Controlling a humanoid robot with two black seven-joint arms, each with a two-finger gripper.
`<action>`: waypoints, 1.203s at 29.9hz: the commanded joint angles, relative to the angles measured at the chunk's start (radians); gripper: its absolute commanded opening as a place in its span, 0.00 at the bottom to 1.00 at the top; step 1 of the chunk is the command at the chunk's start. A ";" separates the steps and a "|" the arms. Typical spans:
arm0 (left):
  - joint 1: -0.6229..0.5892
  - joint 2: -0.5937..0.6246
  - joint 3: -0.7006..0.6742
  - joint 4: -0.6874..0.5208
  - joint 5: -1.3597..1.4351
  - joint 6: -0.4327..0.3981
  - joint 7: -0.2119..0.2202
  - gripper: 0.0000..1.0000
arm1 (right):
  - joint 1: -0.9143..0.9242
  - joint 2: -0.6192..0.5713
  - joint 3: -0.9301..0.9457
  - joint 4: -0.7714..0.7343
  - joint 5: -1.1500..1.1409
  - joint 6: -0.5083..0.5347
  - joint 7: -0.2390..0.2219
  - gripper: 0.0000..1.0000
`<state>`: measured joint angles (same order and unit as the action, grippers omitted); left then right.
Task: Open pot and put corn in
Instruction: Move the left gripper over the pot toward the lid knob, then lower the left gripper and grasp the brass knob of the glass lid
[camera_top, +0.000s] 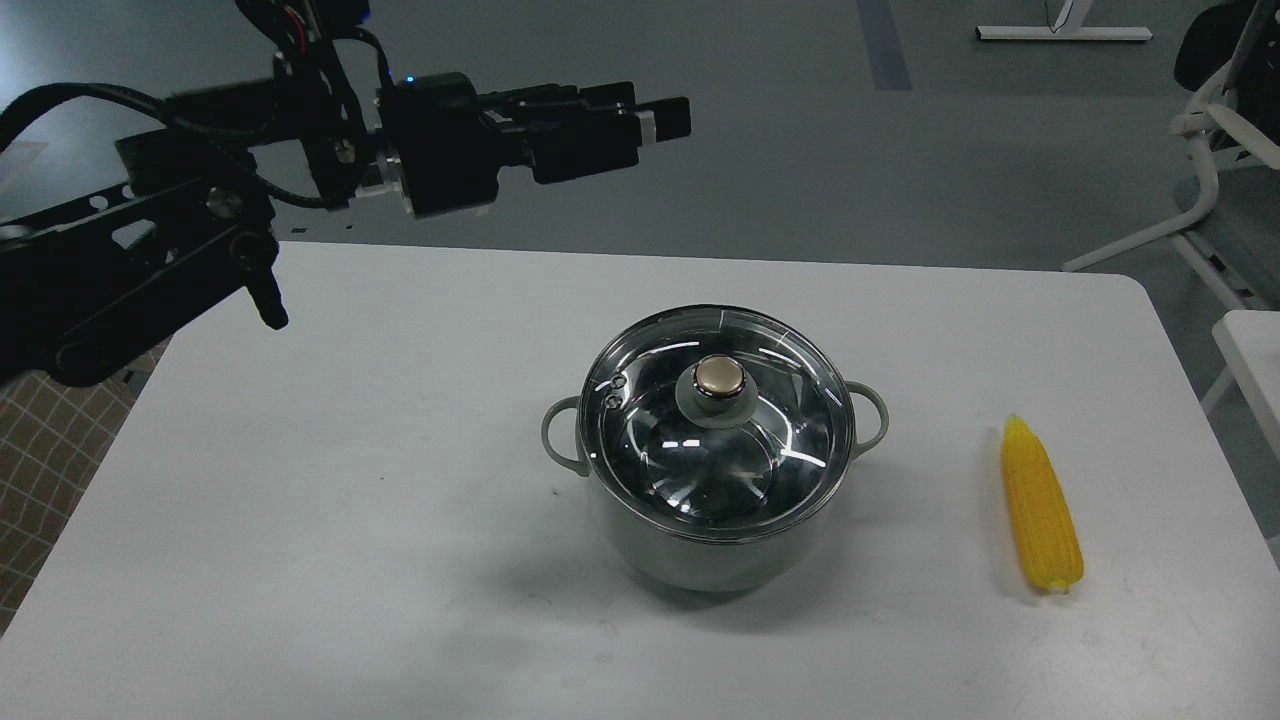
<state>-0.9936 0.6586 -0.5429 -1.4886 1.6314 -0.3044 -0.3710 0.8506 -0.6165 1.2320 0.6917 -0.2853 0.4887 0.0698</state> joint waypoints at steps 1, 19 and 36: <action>0.033 -0.059 0.001 -0.019 0.168 0.002 -0.009 0.84 | -0.002 -0.014 0.000 0.000 0.000 0.000 -0.001 1.00; 0.113 -0.145 0.212 -0.009 0.550 0.186 -0.022 0.67 | -0.008 -0.035 0.001 0.008 0.002 0.000 -0.001 1.00; 0.128 -0.152 0.182 0.027 0.550 0.189 -0.016 0.67 | -0.013 -0.035 0.003 0.015 0.002 0.000 -0.001 1.00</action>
<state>-0.8646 0.5099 -0.3529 -1.4616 2.1818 -0.1148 -0.3865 0.8389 -0.6522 1.2348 0.7074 -0.2838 0.4887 0.0690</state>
